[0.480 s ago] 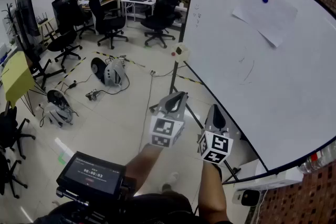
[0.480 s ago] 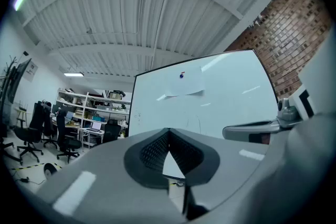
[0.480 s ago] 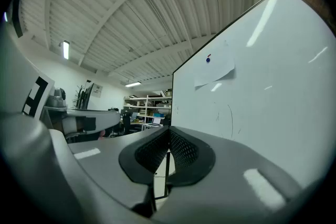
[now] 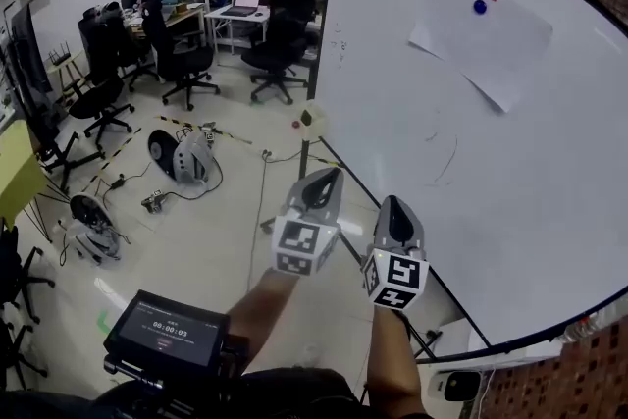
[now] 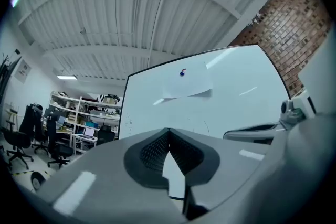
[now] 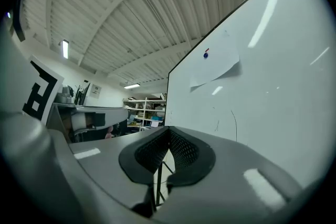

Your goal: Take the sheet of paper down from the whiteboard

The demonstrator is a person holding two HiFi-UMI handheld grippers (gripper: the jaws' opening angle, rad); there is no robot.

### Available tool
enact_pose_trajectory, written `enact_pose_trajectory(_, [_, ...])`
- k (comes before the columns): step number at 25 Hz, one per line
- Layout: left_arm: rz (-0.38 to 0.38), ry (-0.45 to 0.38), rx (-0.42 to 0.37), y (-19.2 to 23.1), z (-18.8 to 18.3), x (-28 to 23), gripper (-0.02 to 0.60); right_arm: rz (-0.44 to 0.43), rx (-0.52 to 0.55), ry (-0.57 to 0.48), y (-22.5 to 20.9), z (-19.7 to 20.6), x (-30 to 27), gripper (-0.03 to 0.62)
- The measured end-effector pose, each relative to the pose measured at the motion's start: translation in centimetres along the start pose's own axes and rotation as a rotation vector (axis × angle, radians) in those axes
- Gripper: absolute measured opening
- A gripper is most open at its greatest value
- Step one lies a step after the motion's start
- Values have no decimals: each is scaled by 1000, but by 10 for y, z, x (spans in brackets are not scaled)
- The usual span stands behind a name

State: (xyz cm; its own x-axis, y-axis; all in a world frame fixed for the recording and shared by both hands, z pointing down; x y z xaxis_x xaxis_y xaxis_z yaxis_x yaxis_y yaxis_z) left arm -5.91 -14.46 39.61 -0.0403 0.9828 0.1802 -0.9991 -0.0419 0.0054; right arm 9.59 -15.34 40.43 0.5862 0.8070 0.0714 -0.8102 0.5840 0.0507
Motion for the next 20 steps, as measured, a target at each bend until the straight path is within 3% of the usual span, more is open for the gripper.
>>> enact_pose_trajectory(9, [89,-100,-70,-45,-45,-80,2,55,-21,-83,-75,-30,-24,14])
enact_pose_trajectory(20, [273,-323,-97,-72,-120,-176,2,169,-32,-201,-134,-73,-43,14])
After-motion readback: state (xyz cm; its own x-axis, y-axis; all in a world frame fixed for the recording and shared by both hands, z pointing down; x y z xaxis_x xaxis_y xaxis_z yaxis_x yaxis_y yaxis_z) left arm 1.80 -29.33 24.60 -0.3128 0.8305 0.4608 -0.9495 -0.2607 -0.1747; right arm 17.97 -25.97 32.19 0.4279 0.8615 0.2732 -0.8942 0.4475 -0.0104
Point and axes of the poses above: the fingertips, and each gripper's own axes: x backward along the fingers, y to its left, z out of its underside, the point moved 6 cm from there along x, backward along the fingers, and after that the axes turned 6 degrees about -z, right-handed, at the moved point
